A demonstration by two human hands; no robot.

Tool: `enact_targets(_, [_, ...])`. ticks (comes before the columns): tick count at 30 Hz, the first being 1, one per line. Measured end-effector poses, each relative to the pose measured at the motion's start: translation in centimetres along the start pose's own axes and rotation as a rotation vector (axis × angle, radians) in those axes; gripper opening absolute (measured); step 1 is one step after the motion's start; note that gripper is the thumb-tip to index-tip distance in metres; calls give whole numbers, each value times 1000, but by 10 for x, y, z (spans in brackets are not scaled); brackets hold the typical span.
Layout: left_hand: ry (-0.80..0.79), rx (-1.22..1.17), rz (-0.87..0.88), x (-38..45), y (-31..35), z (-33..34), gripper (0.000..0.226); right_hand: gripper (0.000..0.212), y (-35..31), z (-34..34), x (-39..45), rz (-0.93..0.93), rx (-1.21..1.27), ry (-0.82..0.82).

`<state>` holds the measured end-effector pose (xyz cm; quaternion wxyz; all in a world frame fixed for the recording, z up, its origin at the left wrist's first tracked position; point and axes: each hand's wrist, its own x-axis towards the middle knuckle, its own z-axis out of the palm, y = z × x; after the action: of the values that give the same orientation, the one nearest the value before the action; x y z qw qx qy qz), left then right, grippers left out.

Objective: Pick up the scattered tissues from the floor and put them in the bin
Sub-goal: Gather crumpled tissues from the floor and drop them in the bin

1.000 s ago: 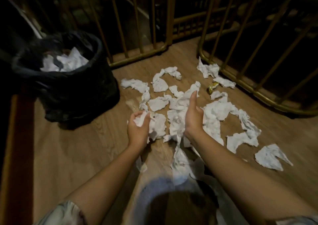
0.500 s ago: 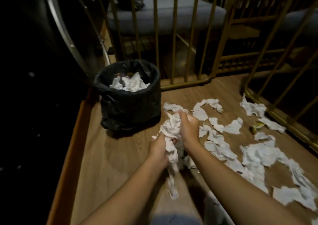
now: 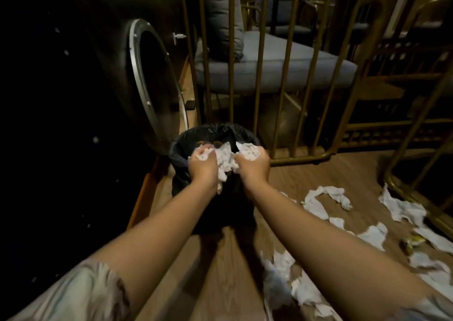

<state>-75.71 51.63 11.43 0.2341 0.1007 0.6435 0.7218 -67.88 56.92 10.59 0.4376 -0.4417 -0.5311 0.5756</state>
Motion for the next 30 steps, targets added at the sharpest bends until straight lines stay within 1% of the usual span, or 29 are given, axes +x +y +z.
enact_targets(1, [31, -44, -12, 8, 14, 6, 9, 40, -6, 12, 14, 89, 62, 3])
enact_targets(2, [36, -95, -51, 20, 26, 11, 17, 51, -15, 21, 23, 199, 128, -10])
enact_targets(3, [2, -138, -101, 28, 37, 15, 31, 65, -19, 29, 36, 300, 189, -46])
enact_targets(5, [-111, -148, -213, 42, 52, 17, 58, 86, -17, 39, 67, 389, 285, -129])
enact_targets(6, [-175, -149, -236, 46, 57, 16, 59, 92, -23, 40, 69, 430, 294, -185])
enact_targets(7, [-199, -145, -240, 52, 60, 15, 55, 94, -29, 38, 72, 472, 308, -250])
enact_targets(8, [-184, -151, -244, 56, 62, 15, 59, 89, -39, 35, 66, 493, 321, -291])
enact_targets(9, [-144, -136, -251, 64, 60, 15, 77, 79, -46, 30, 64, 499, 355, -318])
enact_targets(10, [-116, -121, -235, 72, 57, 15, 88, 69, -50, 25, 62, 492, 368, -321])
enact_targets(13, [-54, -53, -205, 109, 31, 16, 107, 51, -48, 8, 62, 478, 307, -352])
enact_targets(14, [-38, -19, -207, 111, 27, 15, 107, 48, -46, 2, 60, 461, 268, -356])
enact_targets(15, [-16, 1, -176, 113, 20, 17, 97, 45, -42, -5, 60, 431, 227, -363])
enact_targets(17, [37, 87, -104, 90, 15, 22, 58, 33, -37, -24, 53, 350, 110, -383])
enact_targets(18, [62, 120, -55, 72, 14, 26, 43, 24, -36, -34, 47, 300, 58, -384])
enact_targets(19, [94, 135, 10, 59, 6, 31, 33, 14, -33, -45, 42, 252, 16, -378])
enact_targets(21, [113, 143, 194, 25, -9, 41, 25, 10, -25, -69, 30, 151, -48, -353])
enact_targets(23, [5, 183, 405, -13, -28, 48, 22, 8, -15, -100, 16, 74, -93, -344])
enact_targets(25, [-192, 291, 566, -45, -56, 56, 21, 20, -2, -135, -3, 35, -136, -316])
enact_targets(26, [-301, 350, 619, -60, -72, 61, 20, 24, 6, -154, -13, 39, -146, -295])
enact_targets(28, [-496, 444, 665, -93, -103, 70, 20, 34, 25, -191, -36, 59, -143, -241])
enact_targets(30, [-638, 493, 685, -129, -130, 75, 19, 41, 49, -228, -62, 72, -158, -139])
